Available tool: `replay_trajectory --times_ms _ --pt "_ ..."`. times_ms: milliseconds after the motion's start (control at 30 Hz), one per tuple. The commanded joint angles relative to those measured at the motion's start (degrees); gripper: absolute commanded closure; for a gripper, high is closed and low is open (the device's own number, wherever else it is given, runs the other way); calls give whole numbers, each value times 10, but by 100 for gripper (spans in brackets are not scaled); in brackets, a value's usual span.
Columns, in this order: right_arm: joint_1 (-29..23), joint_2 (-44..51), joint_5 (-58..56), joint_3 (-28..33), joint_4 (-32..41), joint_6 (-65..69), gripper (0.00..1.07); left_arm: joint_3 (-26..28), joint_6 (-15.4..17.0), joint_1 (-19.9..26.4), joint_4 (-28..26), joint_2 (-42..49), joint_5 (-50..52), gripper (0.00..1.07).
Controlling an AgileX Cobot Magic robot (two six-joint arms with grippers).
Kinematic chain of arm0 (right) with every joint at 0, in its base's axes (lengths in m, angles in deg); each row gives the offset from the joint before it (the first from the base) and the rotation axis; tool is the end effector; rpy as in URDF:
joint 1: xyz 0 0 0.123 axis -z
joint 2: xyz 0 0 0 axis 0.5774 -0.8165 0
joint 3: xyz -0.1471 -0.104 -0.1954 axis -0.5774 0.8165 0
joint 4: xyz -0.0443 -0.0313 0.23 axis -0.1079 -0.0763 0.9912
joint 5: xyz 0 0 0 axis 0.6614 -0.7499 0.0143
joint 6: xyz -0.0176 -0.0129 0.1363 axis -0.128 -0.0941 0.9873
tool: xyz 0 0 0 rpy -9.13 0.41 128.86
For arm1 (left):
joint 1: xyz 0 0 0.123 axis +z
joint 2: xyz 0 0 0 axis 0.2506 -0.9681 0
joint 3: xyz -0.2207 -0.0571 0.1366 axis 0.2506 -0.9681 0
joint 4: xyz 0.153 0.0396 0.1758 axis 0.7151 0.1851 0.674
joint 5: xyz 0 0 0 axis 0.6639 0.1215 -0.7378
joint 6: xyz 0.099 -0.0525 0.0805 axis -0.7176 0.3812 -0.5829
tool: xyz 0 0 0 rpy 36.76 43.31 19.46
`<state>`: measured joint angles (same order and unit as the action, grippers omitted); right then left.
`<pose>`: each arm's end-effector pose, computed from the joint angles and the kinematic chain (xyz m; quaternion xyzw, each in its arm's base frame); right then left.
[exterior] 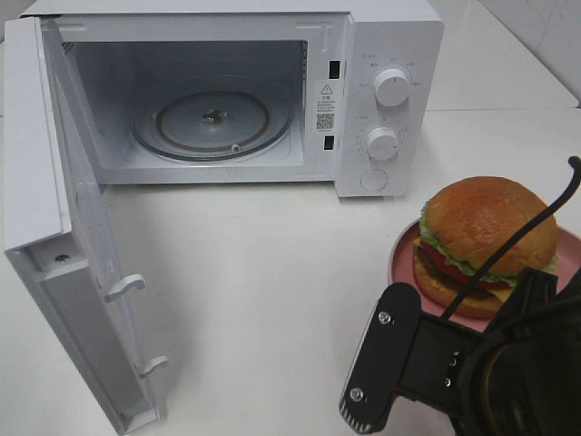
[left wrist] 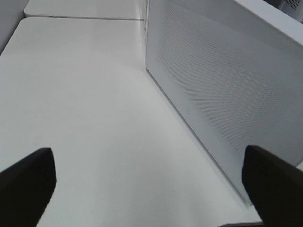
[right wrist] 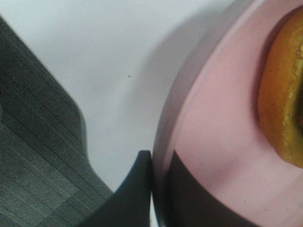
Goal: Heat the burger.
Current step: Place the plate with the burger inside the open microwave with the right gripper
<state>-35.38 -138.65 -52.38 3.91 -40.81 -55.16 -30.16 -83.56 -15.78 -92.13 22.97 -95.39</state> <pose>0.1198 0.1576 0.1151 -0.5017 0.8350 -0.1754 0.1426 0.0381 -0.0112 0.2524 0.0211 0.8510 -0.0431 0.5230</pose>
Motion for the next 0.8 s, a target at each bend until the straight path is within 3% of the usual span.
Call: replay_trajectory --times_ms 33,400,800 --pt "-29 3 -5 0 -33 -48 107 -1 0 -1 -5 7 7 7" --pt "-42 3 52 0 -62 -150 107 -1 0 -1 -5 7 7 7" --pt "-42 3 80 0 -129 -153 107 -1 0 -1 -5 7 7 7"
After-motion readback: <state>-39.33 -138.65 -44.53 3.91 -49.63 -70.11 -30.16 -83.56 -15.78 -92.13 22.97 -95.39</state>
